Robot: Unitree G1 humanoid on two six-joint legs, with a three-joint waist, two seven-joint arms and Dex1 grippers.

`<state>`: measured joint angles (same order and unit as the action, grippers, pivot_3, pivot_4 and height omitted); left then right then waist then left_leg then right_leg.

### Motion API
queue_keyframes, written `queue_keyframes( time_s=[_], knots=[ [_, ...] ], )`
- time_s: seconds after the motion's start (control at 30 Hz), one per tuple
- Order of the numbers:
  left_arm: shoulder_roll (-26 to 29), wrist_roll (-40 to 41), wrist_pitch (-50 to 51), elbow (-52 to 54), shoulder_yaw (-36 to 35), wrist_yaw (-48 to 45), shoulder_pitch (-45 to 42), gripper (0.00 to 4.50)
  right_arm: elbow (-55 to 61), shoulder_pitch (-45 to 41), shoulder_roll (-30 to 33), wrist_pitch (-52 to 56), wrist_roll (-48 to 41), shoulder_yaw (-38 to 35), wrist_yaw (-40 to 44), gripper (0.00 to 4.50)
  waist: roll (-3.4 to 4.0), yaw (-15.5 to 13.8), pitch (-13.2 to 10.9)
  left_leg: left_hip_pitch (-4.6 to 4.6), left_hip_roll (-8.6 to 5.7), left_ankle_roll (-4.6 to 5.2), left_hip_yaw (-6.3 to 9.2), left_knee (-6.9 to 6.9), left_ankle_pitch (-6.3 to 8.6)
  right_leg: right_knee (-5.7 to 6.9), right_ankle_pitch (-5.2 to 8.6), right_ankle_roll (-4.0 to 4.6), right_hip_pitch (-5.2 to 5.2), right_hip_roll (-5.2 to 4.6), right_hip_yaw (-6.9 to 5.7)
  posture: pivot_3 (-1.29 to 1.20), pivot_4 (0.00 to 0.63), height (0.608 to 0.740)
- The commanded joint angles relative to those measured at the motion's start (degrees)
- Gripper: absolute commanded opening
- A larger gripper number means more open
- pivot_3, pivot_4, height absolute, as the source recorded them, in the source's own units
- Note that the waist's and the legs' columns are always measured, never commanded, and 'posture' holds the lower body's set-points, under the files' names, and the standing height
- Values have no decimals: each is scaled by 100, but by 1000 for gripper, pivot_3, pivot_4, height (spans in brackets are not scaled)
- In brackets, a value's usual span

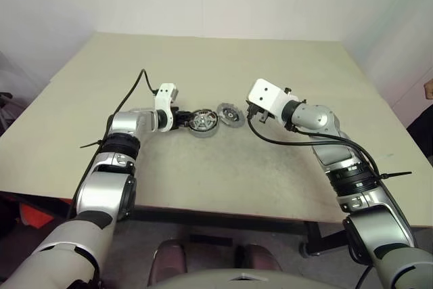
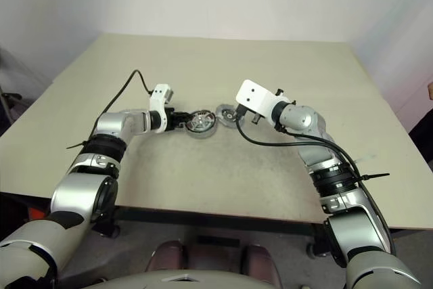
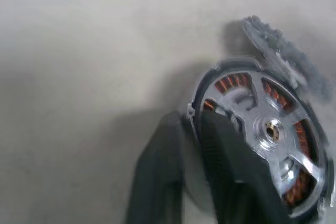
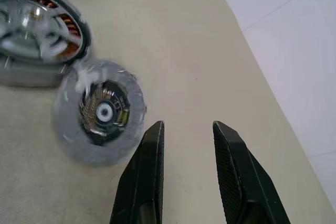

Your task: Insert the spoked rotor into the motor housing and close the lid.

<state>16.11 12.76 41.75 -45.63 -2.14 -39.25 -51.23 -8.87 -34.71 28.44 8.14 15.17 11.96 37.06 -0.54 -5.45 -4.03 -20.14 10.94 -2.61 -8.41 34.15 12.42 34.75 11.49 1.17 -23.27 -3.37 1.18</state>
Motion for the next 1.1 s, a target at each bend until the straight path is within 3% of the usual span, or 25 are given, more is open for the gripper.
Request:
queue_keyframes(
  time_s=[0.03,0.67,1.1],
  knots=[
    [-143,190,314,206,24,-278,19,134,197,-53,44,-16,-48,-139,-117,1613,0,-16,0,-2,1,0,0,0,0,-1,0,0,0,0,-2,0,0,740],
    [-823,-20,259,694,547,-366,-142,134,197,-19,205,113,-65,-263,-334,1613,-1,-67,-1,-10,-15,9,0,1,4,-6,1,-2,2,-27,-4,0,0,740],
    [-1404,-401,-356,701,1015,-140,-202,134,231,15,200,143,-59,-287,-412,1613,-1,-73,-1,-14,-16,20,0,2,5,-6,2,-3,3,-42,-7,0,0,740]
  ],
)
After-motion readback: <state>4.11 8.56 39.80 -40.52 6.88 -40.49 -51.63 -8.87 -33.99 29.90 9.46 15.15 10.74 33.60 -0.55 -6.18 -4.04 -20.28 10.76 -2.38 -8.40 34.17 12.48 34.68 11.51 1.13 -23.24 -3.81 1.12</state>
